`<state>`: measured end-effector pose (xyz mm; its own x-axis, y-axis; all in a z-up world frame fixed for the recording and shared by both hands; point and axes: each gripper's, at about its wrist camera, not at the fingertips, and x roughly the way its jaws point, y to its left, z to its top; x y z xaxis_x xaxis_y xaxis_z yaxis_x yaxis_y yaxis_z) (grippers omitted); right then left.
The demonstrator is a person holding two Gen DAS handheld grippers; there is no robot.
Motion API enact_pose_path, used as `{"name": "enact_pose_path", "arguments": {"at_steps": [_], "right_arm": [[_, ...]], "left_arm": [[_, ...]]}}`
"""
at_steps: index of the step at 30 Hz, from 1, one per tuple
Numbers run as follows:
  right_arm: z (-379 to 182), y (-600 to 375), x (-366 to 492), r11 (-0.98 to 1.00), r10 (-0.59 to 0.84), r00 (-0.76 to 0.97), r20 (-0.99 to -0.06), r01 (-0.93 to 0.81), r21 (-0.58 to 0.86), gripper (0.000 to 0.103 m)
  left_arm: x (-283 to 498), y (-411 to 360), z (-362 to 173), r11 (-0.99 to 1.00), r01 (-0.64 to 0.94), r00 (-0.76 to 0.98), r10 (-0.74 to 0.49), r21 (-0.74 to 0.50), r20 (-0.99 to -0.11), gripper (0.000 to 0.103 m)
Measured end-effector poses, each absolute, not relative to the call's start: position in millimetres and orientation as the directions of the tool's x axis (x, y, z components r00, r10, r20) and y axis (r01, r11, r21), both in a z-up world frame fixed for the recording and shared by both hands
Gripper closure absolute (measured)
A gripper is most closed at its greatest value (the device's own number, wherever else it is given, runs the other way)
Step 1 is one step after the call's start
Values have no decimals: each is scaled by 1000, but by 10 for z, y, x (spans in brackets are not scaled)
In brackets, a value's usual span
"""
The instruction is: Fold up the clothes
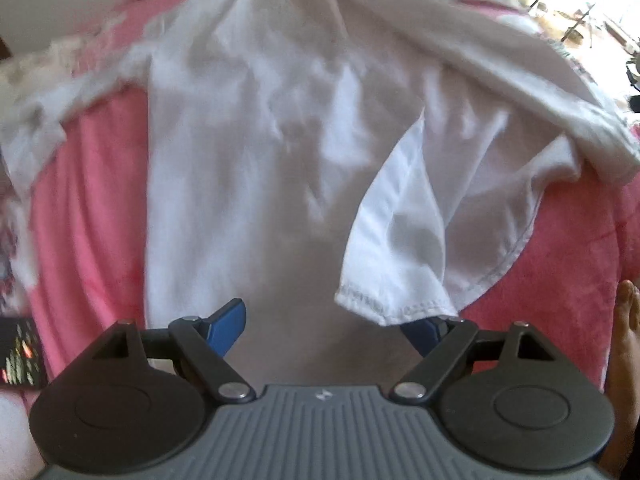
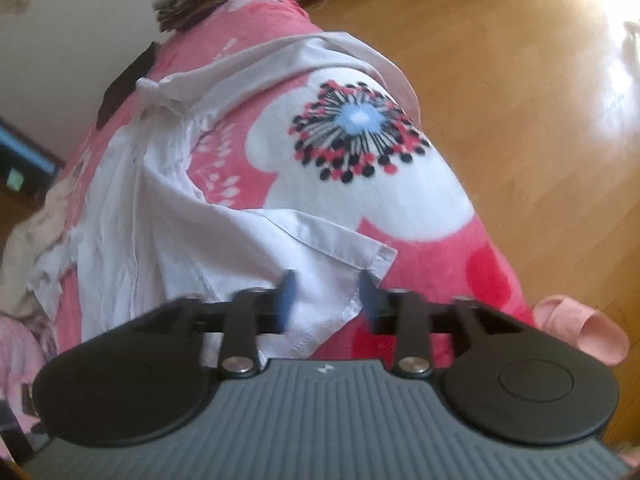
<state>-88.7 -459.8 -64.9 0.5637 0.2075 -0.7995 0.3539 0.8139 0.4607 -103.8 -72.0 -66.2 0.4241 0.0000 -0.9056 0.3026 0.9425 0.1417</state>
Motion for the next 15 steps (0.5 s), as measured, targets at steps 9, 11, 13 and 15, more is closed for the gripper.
{"name": "enact_pose_path", "arguments": {"at_steps": [9, 11, 13, 15], "right_arm": [[-802, -4635, -883, 769, 249, 529, -811, 401, 497, 52], [-836, -4667, -883, 748, 260, 526, -809, 420, 514, 52], [-809, -4649, -890, 746, 269, 536, -800, 409, 525, 52], [-728, -4590, -916, 757, 282, 565, -775, 365, 542, 52]], "left_arm": [[-1343, -1127, -552, 804, 536, 579, -126, 259, -806, 18], [-1427, -1196, -580, 768, 568, 584, -124, 295, -802, 17], [-1454, -1207, -624, 753, 571, 586, -94, 328, -805, 17], [-1406, -1139, -664, 771, 543, 574, -53, 332, -817, 17]]}}
